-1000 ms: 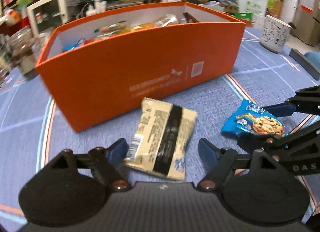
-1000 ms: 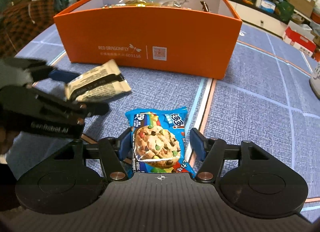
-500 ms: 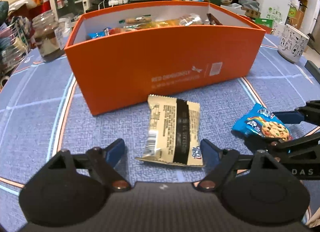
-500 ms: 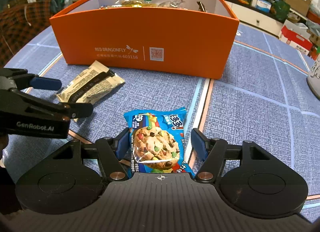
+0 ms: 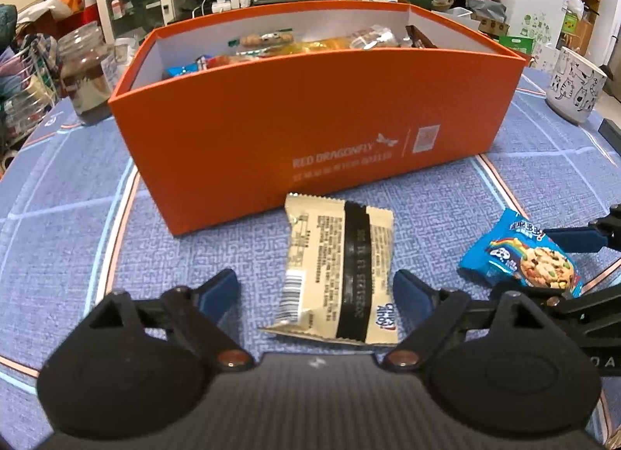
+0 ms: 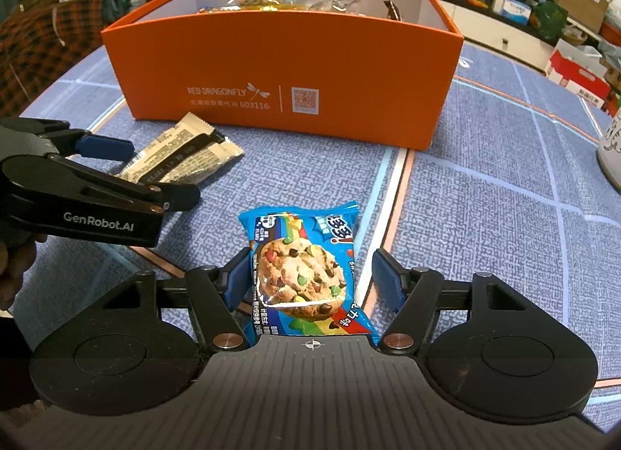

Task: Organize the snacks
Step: 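Grasp the cream biscuit packet with the left tool while the right tool grasps the blue cookie packet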

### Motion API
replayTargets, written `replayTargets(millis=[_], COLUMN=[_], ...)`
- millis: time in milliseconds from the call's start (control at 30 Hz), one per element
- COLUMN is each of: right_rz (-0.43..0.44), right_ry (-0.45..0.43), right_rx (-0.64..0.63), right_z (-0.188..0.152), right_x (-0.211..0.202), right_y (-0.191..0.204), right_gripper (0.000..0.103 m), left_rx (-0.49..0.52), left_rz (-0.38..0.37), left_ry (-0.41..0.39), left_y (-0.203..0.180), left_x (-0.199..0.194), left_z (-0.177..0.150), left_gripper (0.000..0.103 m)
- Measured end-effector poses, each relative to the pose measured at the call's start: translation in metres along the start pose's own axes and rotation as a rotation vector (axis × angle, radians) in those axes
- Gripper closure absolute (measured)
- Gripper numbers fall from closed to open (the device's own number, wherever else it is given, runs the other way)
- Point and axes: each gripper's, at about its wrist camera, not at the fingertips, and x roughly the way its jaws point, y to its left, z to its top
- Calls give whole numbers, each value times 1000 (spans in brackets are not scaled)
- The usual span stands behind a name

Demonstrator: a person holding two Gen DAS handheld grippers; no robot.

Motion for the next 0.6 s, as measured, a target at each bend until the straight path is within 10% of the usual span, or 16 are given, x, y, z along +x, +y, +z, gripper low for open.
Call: replayTargets(millis=[400,600], right_rz=[13,15], right_ry=[12,24], right_rx=[-14,-35], right_z=[2,4], right_x=[0,-2], right_y=[1,6], right_gripper=[57,68], left_rx=[39,39], left_rz=[-47,-79], left_ry=[-20,-22], left_y=[-4,-5], left_x=[3,-1], left_z=[0,4], left_gripper=[19,57])
